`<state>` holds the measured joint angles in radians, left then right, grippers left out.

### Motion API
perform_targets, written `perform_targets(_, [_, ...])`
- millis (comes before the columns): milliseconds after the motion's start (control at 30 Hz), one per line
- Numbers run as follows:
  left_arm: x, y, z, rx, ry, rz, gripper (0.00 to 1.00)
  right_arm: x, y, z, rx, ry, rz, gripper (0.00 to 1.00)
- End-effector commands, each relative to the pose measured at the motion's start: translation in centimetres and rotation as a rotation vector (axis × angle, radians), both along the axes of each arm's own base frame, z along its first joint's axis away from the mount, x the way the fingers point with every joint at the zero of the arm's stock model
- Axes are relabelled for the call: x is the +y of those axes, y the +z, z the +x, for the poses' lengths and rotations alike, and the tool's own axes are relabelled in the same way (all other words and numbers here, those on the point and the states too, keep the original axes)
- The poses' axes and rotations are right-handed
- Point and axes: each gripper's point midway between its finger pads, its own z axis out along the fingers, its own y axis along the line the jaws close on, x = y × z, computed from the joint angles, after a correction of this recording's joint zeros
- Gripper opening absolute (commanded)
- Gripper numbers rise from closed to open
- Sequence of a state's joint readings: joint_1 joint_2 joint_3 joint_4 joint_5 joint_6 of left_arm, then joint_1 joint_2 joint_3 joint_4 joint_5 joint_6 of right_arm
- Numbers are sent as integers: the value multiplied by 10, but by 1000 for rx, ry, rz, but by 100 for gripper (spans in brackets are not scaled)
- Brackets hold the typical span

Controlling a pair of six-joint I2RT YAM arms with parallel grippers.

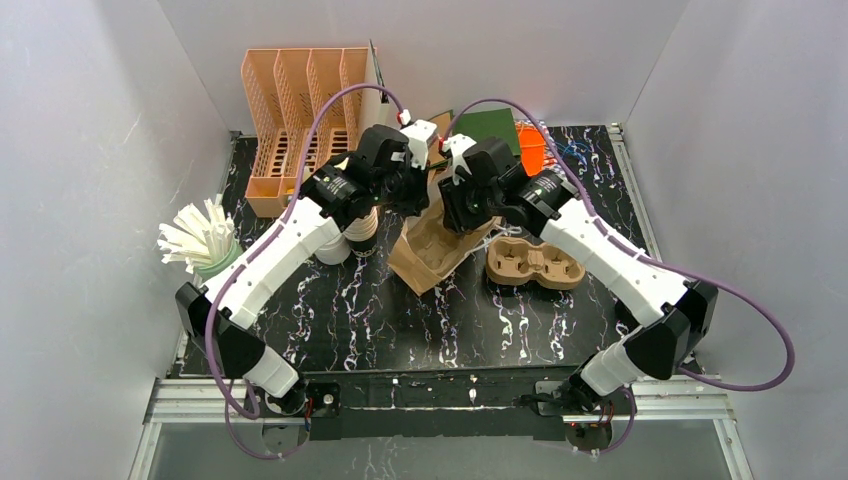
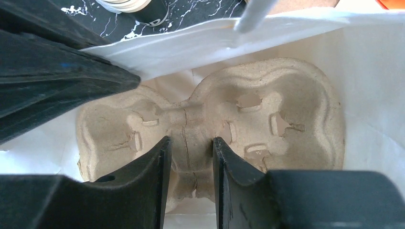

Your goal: Pack the takeout coffee

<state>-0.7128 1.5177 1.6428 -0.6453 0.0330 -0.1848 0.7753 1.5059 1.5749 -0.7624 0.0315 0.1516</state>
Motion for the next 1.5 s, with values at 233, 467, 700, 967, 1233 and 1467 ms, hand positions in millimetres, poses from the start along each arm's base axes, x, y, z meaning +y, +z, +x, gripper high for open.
perform_targets(233, [-21, 2, -24, 217, -44, -175, 0, -19, 18, -31, 1, -3, 7, 12])
perform_targets(467, [-8, -9, -25, 220, -15, -154, 2, -9, -3, -39, 52, 40, -24, 11])
perform_targets(700, [15, -4, -17, 132, 56, -87, 20, 19, -15, -37, 62, 102, -30, 11])
perform_targets(967, [39, 3, -12, 51, 118, -22, 16, 26, -31, -41, 82, 132, -83, 10])
perform_targets(1233, [51, 1, -2, 28, 170, 12, 0, 28, -39, -52, 85, 169, -86, 10])
perform_targets(1467, [55, 8, 6, 6, 191, 29, 0, 25, -63, -68, 124, 224, -171, 9])
